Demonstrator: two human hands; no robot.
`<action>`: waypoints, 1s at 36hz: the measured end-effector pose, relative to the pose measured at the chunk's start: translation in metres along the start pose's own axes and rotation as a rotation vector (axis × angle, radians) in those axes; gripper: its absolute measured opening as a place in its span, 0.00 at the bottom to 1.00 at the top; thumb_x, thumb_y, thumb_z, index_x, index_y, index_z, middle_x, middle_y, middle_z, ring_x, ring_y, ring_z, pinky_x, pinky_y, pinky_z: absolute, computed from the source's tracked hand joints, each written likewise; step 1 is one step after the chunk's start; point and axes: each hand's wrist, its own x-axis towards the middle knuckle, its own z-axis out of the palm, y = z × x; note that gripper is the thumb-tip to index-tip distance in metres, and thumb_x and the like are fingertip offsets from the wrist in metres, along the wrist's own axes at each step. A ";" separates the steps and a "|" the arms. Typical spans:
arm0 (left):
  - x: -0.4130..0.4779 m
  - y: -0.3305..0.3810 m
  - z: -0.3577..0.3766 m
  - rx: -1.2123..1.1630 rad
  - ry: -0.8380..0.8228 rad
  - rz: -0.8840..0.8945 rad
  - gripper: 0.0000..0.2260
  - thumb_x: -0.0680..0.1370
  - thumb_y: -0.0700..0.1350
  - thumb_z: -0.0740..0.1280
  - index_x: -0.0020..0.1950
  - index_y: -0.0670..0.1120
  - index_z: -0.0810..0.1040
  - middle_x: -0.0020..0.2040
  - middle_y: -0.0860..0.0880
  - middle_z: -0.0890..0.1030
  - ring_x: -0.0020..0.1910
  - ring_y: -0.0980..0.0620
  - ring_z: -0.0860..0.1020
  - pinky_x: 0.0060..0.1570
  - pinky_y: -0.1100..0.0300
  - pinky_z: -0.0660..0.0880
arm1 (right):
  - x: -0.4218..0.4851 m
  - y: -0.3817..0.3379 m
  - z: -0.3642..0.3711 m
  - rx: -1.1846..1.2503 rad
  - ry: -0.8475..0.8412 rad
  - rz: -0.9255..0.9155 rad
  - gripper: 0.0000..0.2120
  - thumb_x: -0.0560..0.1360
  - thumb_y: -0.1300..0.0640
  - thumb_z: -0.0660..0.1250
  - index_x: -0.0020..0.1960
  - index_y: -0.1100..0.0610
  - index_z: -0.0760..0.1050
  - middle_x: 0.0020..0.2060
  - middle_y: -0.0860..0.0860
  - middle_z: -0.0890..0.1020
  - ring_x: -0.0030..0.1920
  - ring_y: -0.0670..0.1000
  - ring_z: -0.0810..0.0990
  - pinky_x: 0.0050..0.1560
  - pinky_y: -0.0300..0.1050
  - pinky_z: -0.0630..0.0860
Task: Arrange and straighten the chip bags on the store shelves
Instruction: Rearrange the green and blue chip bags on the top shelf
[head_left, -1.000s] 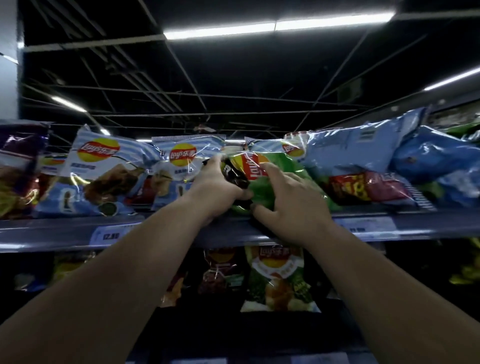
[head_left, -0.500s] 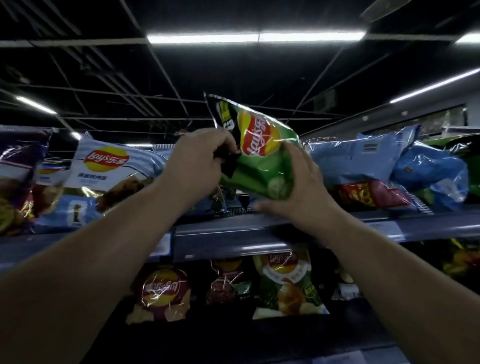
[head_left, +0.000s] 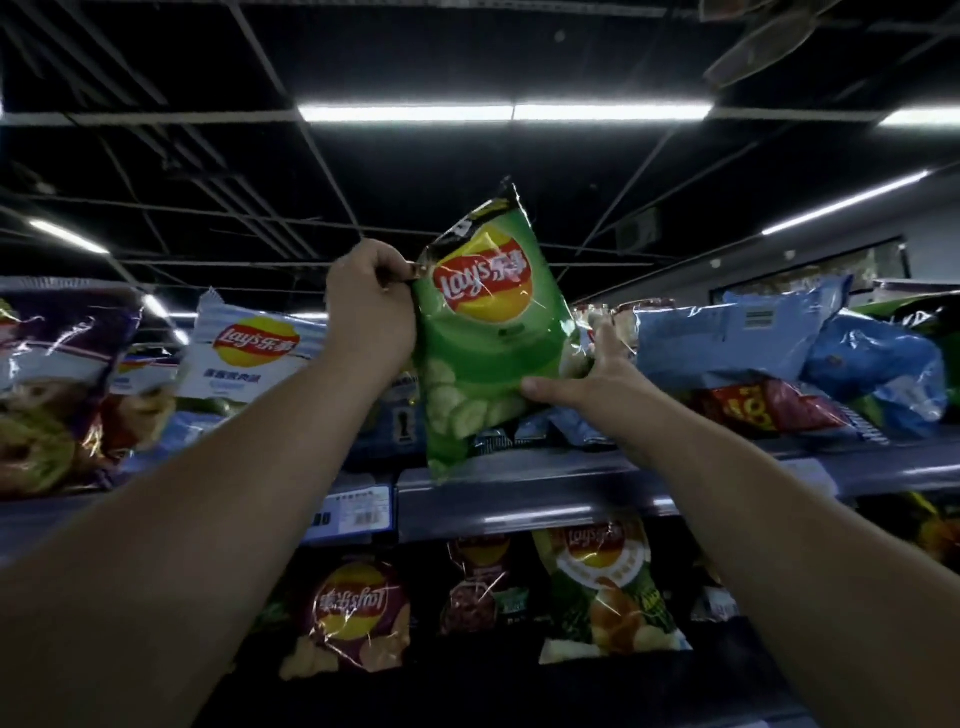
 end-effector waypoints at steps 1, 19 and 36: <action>-0.003 0.001 0.002 -0.096 -0.043 -0.084 0.13 0.78 0.34 0.60 0.52 0.52 0.73 0.46 0.55 0.76 0.42 0.61 0.74 0.41 0.62 0.72 | 0.002 0.001 0.003 -0.015 0.025 -0.010 0.74 0.45 0.37 0.84 0.81 0.44 0.46 0.73 0.49 0.73 0.68 0.53 0.74 0.72 0.59 0.68; -0.076 -0.057 0.023 -0.125 -0.647 -0.399 0.41 0.56 0.48 0.85 0.64 0.56 0.71 0.55 0.54 0.84 0.56 0.52 0.82 0.59 0.52 0.77 | -0.008 0.039 0.002 -0.458 0.068 -0.104 0.47 0.63 0.40 0.81 0.72 0.47 0.59 0.61 0.44 0.77 0.63 0.49 0.76 0.67 0.54 0.74; -0.085 -0.037 0.018 0.039 -0.569 -0.265 0.21 0.74 0.60 0.72 0.63 0.53 0.76 0.55 0.55 0.83 0.55 0.53 0.80 0.51 0.58 0.74 | -0.013 0.036 -0.003 -0.169 0.174 -0.144 0.27 0.66 0.48 0.82 0.56 0.43 0.68 0.48 0.39 0.80 0.43 0.33 0.79 0.42 0.27 0.75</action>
